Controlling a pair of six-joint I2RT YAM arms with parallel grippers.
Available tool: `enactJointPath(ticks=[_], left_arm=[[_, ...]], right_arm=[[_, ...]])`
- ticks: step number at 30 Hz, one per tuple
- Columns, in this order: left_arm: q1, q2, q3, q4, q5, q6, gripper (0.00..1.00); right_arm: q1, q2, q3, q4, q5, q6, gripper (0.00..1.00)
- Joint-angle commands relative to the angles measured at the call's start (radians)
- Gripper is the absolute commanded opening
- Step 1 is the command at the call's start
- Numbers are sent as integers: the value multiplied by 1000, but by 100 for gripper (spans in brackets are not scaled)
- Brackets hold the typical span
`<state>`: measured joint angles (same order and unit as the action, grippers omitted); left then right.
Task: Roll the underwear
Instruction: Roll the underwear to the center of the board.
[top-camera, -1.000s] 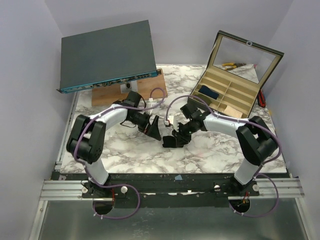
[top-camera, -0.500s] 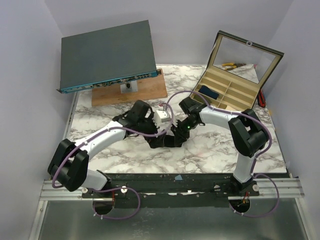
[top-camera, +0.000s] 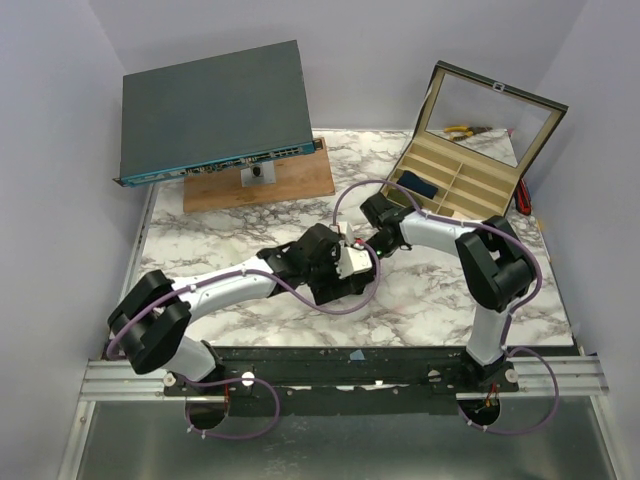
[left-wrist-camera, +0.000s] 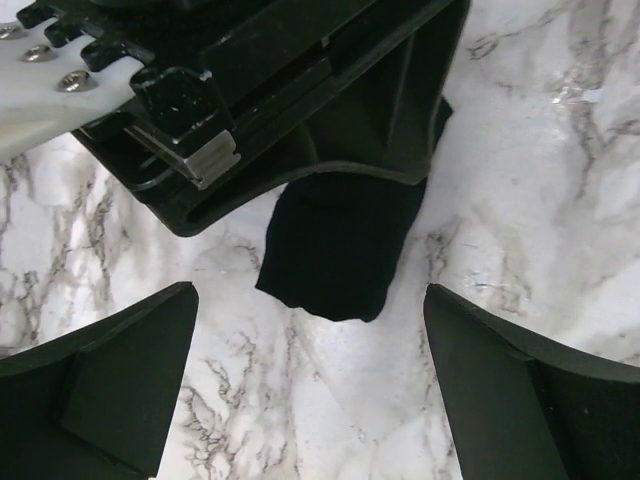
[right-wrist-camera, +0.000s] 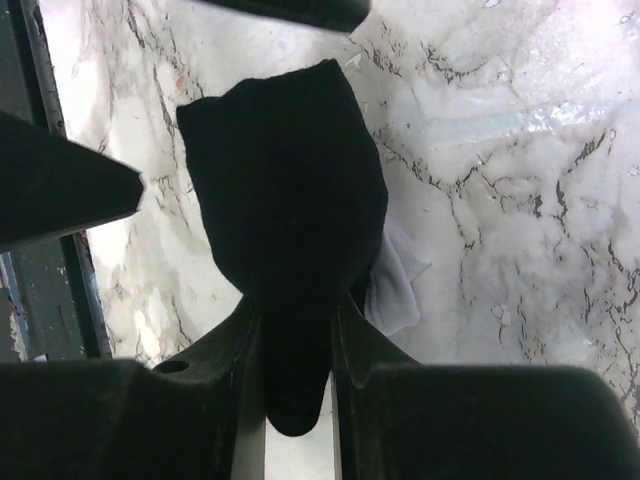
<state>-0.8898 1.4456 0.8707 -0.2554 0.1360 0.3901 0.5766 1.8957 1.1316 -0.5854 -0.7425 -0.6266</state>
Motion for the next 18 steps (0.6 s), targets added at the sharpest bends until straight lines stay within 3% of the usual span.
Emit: enactJointPath(ticks=[1,12,18], left_arm=[[-49,71,15,47,-69,94,99],[-102,184,65,66,-39,48,99],[-103,197,64,52,49,60,99]], right_arm=[[27,124,-71,-60,224,-56,1],[25,128,-61,-111,243,-100,1],[25,136,-46,-129,254,-117,1]])
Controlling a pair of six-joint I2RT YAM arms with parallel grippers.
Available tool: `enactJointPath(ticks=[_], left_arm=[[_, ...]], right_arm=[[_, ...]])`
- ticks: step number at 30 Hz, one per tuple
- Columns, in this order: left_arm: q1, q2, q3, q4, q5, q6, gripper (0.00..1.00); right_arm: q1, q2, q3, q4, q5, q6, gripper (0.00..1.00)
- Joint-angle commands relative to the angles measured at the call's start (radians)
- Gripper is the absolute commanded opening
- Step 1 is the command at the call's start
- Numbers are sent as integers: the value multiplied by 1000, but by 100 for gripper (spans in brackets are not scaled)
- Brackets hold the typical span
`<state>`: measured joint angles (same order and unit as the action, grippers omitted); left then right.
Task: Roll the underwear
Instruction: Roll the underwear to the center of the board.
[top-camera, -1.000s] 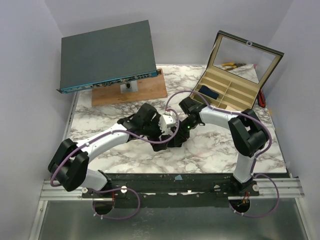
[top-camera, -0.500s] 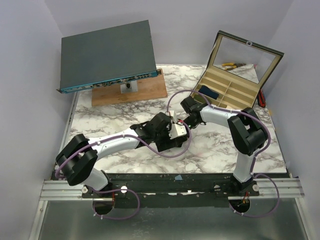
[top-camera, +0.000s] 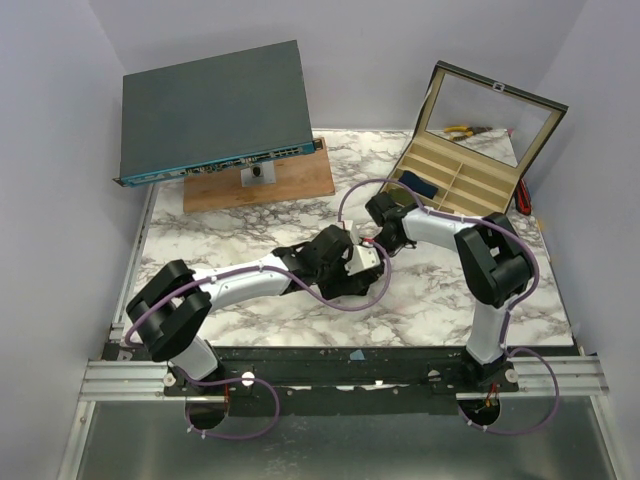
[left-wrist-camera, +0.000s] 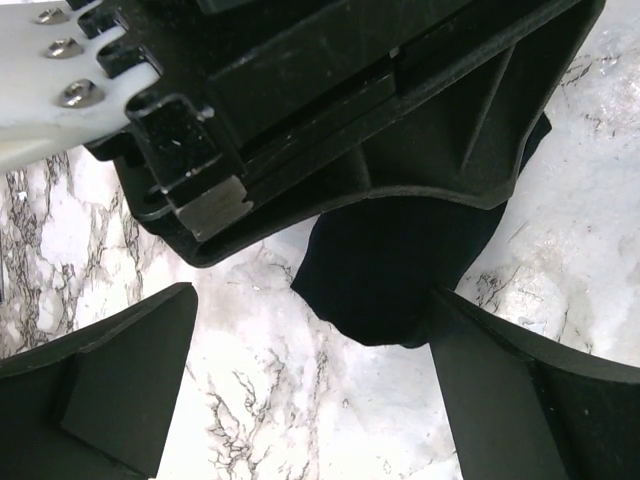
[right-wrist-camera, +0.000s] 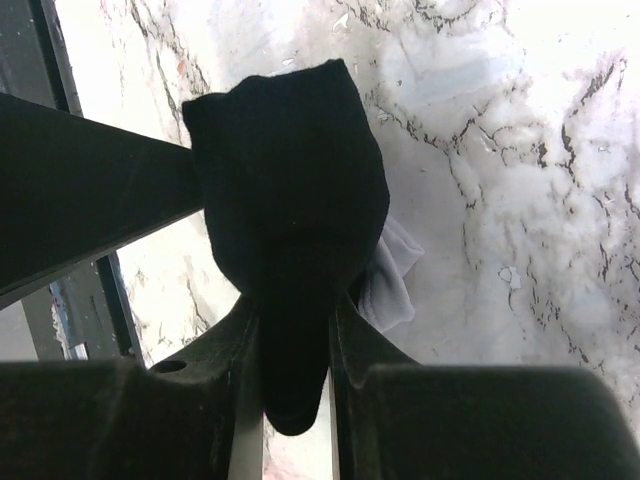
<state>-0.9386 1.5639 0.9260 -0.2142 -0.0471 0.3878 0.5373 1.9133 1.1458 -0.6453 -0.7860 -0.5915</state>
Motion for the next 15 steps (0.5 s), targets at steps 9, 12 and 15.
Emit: enactJointPath(ticks=[9,12,15], left_arm=[[-54,39,-54,77,361,81,99],[-52,15,-78,110,375,90,99],[-40,-18,-108,149,387,95,98]], right_arm=[[63,133,-61,-78,329,-172,1],[64,133,-65,-79,339,-174,1],[64,130,-76,-76,353,-178,1]])
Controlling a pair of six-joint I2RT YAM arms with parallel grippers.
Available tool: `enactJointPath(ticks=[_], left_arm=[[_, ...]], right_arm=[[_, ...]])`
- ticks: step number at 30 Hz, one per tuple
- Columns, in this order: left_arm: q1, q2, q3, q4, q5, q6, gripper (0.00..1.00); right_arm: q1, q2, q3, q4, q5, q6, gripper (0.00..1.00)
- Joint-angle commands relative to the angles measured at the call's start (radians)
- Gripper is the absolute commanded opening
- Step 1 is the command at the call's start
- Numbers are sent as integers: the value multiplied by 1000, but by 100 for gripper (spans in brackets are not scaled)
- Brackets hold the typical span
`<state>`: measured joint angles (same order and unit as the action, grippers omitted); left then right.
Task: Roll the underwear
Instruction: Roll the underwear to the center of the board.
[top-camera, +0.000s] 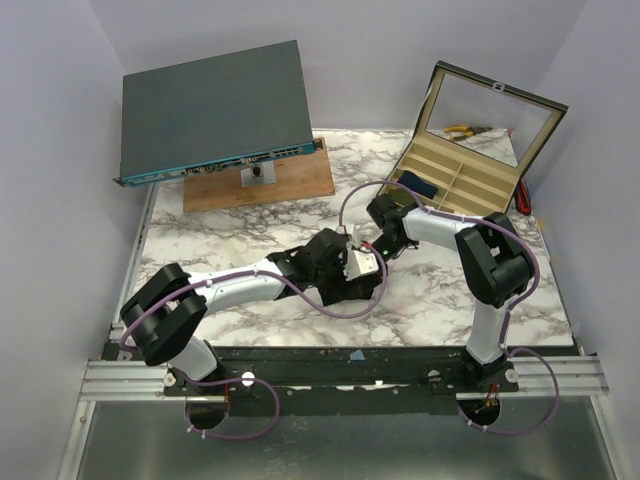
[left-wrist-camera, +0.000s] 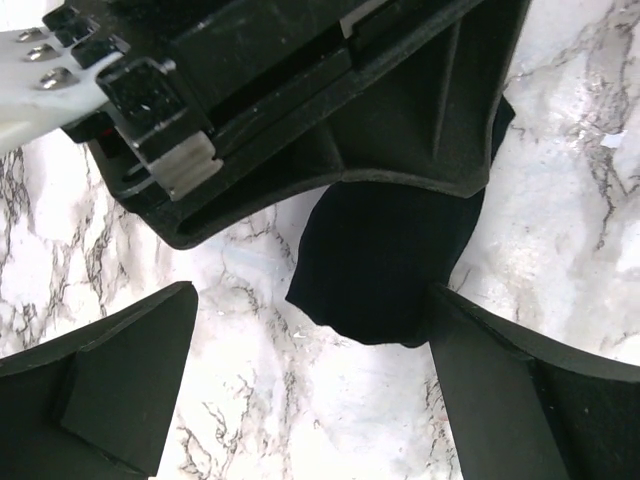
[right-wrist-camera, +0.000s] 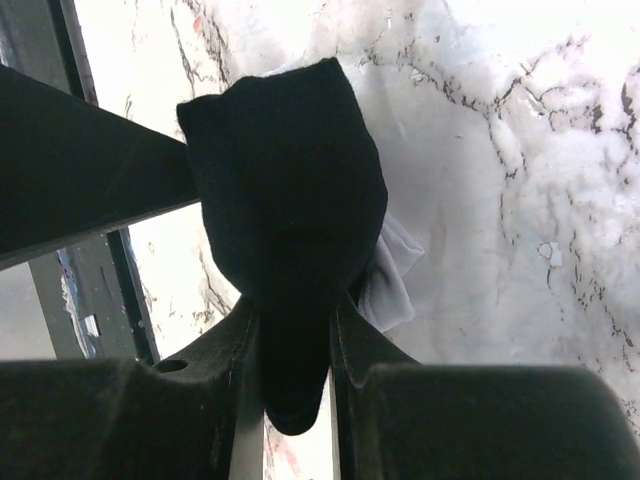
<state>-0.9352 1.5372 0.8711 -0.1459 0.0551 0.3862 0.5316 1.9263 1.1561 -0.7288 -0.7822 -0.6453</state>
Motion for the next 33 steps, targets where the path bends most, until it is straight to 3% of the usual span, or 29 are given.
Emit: enactJointPath(ticks=[1,10,19,24,33], left_arm=[[-40,-5,-67,97,291,98,99],[-34,-69,-111,117,415,96,98],[-14,-43,-155,268,249,17,99],[1,-101,-207,353,228,-12,99],[4,-6,-138,216,269,59,98]], right_arm=[[70,117,-88,9,354,-126,1],[65,105,-117,8,379,-137,1],[55,95,-136,0,389,-148,1],[43,88,-148,-14,390,-164,1],[27,98,-117,-44,397,-177,1]])
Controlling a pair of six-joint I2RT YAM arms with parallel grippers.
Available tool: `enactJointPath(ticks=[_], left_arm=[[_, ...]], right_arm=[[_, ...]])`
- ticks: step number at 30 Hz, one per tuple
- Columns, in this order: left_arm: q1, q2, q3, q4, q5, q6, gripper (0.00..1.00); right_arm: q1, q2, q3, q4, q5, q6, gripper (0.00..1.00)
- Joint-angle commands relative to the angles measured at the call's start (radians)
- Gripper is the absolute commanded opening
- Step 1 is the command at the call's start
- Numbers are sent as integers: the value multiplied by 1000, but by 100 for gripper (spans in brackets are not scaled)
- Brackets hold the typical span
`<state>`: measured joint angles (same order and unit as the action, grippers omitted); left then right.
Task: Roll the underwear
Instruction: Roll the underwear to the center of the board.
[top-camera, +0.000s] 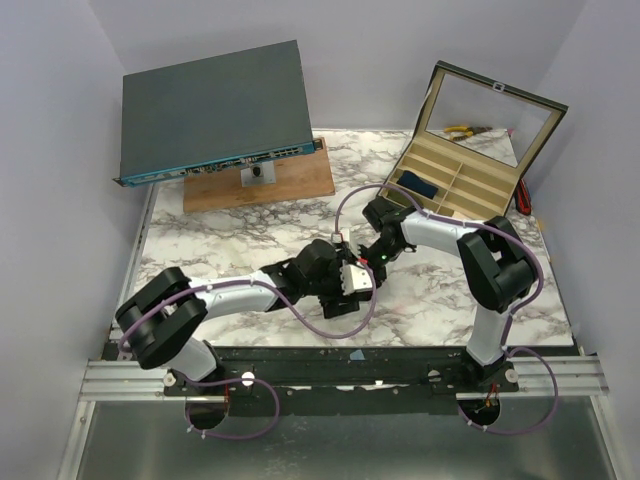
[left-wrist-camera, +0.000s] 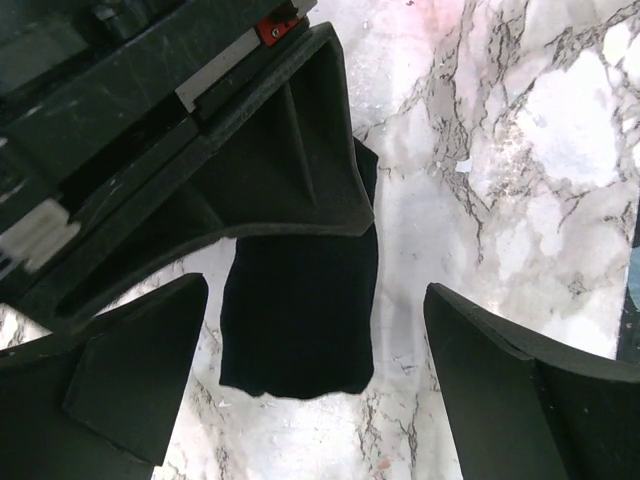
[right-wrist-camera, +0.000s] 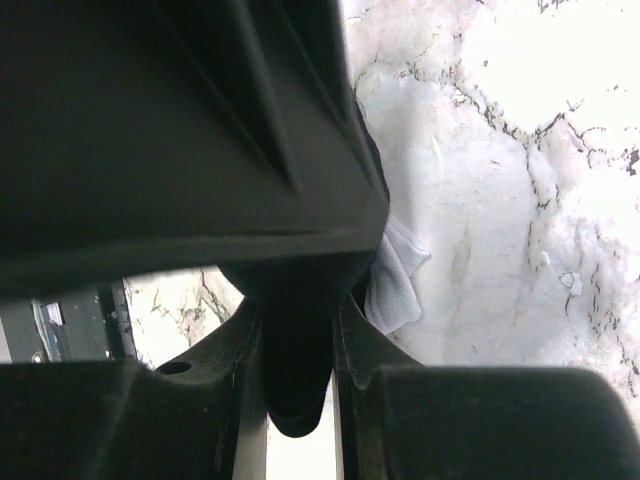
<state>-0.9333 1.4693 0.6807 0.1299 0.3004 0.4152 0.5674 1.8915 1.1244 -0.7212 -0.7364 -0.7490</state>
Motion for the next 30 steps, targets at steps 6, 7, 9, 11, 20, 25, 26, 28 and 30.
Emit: enactJointPath(ticks=[6,7,9,11,20,25,26,28,30], left_arm=[[2,136,117,-122,-39,46,96],[2,137,120,-125,-42,44,94],[2,136,120,-125,-46,29,93],[2,143,121,-127,-40,22,91],[1,84,57,-63,4,10,91],[-1,85,35,-6,48,9,91],[-1,86,32,11,49,0,91],[-1,87,26,35,62,-12,91],[-1,95,23,60,68,-20,91]], right_arm=[[-12,142,-77,-58,350,-71,1],[-13,143,-77,-58,350,-69,1],[-14,140,-76,-62,351,-69,1],[-18,137,-74,-70,354,-72,1],[-44,140,-53,-104,364,-96,1],[-46,148,-44,-128,370,-108,1],[-49,149,-41,-135,368,-111,1],[-55,150,-38,-146,368,-116,1],[-60,147,-41,-150,375,-121,1]])
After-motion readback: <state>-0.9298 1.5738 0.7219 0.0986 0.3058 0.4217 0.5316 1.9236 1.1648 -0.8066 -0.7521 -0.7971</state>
